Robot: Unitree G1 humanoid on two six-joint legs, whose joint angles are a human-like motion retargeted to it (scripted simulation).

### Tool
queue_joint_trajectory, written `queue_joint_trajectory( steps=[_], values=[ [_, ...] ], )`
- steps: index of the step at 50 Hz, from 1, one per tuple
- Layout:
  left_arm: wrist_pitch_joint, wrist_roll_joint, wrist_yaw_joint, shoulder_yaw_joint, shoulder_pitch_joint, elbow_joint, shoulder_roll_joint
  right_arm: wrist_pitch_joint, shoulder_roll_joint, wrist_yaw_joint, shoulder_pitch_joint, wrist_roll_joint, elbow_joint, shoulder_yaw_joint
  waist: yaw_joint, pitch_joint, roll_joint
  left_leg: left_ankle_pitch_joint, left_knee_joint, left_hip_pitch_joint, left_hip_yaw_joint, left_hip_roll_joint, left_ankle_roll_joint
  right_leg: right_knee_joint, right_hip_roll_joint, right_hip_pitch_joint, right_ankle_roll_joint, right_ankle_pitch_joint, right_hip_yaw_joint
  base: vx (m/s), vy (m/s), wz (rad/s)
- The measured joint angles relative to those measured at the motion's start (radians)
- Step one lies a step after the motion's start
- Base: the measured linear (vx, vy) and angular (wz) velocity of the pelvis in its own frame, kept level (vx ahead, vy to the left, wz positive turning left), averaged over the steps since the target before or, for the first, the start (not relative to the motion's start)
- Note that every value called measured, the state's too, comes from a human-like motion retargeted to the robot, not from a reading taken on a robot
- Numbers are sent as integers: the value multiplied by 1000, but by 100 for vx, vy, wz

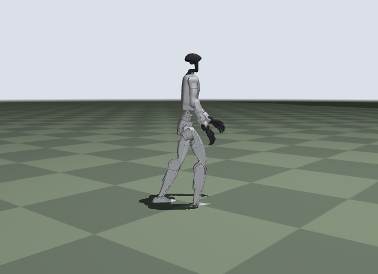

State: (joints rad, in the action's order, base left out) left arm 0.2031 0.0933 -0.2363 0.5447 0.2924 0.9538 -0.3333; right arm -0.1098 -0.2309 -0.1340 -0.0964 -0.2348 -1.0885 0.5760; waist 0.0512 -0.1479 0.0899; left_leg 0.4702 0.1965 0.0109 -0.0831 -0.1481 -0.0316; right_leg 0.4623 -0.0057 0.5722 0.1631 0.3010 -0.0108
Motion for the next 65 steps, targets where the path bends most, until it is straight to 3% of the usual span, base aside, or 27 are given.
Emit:
queue_joint_trajectory(
  steps=[6, 11, 18, 25, 32, 38, 45, 50, 55, 59, 65],
  values=[
    [5, 6, -3, 7, -80, 23, 19, -15, 0, -44, 2, 11, 1, -4, -8, 1, -25, 78, 379, -92, 16, 49, 32, 99, 49, -28, -25, 18, -14, 0, 0, 0],
    [-18, 28, 7, 5, -175, 85, 43, -21, -3, -81, -18, 9, 27, -2, -46, 8, -67, 52, 842, -254, -6, 159, 68, 158, 126, -56, -76, 74, -12, 0, -2, -13],
    [-61, 52, 46, -16, -267, 178, 62, -17, -15, -113, -102, -2, 71, -7, -115, 4, -49, 83, 1116, -500, -41, 253, 7, 160, 151, -100, -111, 142, -43, 0, -1, -9],
    [-67, 39, 83, -65, -341, 213, 54, -14, -25, -140, -203, 15, 108, -35, -149, 13, 14, 89, 872, -652, -49, 207, -24, 94, 97, -191, -110, 169, -76, 0, 0, 0],
    [-57, 27, 81, -91, -374, 214, 60, -24, -36, -161, -243, 22, 137, -57, -143, -3, 52, -30, 413, -676, -5, 94, 3, 57, 28, -254, -99, 196, -78, 4, 2, 20],
    [-54, 35, 70, -84, -394, 224, 72, -25, -34, -159, -216, 16, 133, -60, -125, -26, 67, -80, 306, -658, 19, 34, 6, 147, -6, -268, -89, 253, -95, 6, 3, 15],
    [-53, 48, 46, -66, -355, 214, 74, -17, -20, -117, -147, 11, 80, -61, -86, -27, 109, -78, 354, -572, 5, -57, -32, 367, -71, -285, -28, 252, -134, 10, 6, 17],
    [-50, 45, 25, -51, -302, 175, 70, -9, -13, -74, -79, 16, 29, -51, -48, -13, 138, -29, 357, -491, -3, -126, -67, 660, -125, -212, 50, 115, -140, 9, 6, 10],
    [-49, 47, 2, -38, -224, 123, 48, -4, -9, -53, -35, 11, -4, -49, -15, -2, 130, 4, 293, -395, -3, -142, -77, 847, -176, -71, 29, 92, -98, 9, 5, -13],
    [-52, 44, -14, -38, -157, 85, 26, -2, -7, -52, -12, 5, -12, -50, 7, 3, 102, -4, 191, -302, 4, -126, -61, 800, -201, 33, -16, 143, -41, 8, 3, -8],
    [-48, 24, -35, -48, -75, 26, 0, 6, -4, -59, 11, 1, -17, -63, 23, 9, 48, -35, 46, -171, 20, -76, -30, 451, -151, 99, -22, 132, 15, 9, 0, 0]
  ],
)
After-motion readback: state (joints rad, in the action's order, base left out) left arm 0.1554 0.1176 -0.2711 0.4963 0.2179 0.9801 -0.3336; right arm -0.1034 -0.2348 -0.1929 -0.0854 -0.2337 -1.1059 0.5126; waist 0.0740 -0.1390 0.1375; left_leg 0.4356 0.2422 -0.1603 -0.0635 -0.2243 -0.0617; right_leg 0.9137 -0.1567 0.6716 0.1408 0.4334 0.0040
